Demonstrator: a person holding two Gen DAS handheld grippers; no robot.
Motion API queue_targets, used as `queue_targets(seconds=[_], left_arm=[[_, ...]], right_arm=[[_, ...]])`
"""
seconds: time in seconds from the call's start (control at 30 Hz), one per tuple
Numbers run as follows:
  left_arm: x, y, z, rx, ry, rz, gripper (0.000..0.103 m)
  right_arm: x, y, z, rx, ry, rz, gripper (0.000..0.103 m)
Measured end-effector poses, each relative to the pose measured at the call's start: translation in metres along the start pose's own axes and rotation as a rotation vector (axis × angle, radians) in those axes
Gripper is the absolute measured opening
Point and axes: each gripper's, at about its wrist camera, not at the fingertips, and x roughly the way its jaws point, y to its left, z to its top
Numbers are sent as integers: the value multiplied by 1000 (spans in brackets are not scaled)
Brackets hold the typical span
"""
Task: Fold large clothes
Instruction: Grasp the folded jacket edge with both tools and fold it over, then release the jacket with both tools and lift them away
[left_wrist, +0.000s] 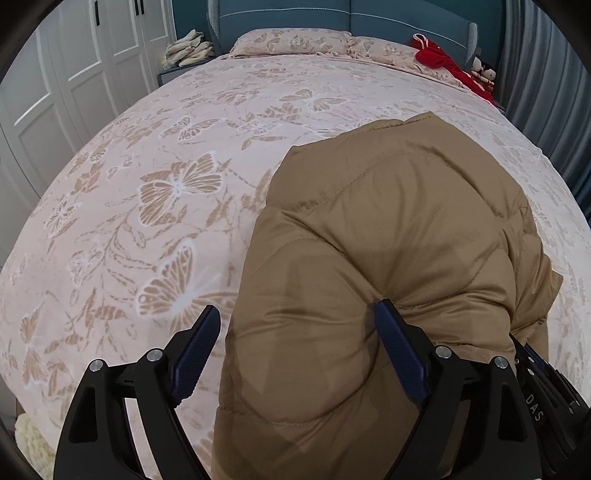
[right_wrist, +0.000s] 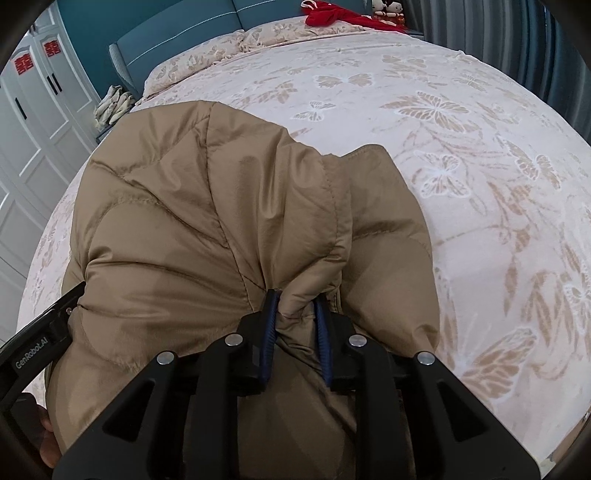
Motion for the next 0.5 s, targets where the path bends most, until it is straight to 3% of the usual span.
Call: queue_targets(seconds=[0.5], left_arm=[[12, -8, -9, 7, -45, 38, 85]], right_arm=[[6, -5, -7, 15, -38, 18, 19]])
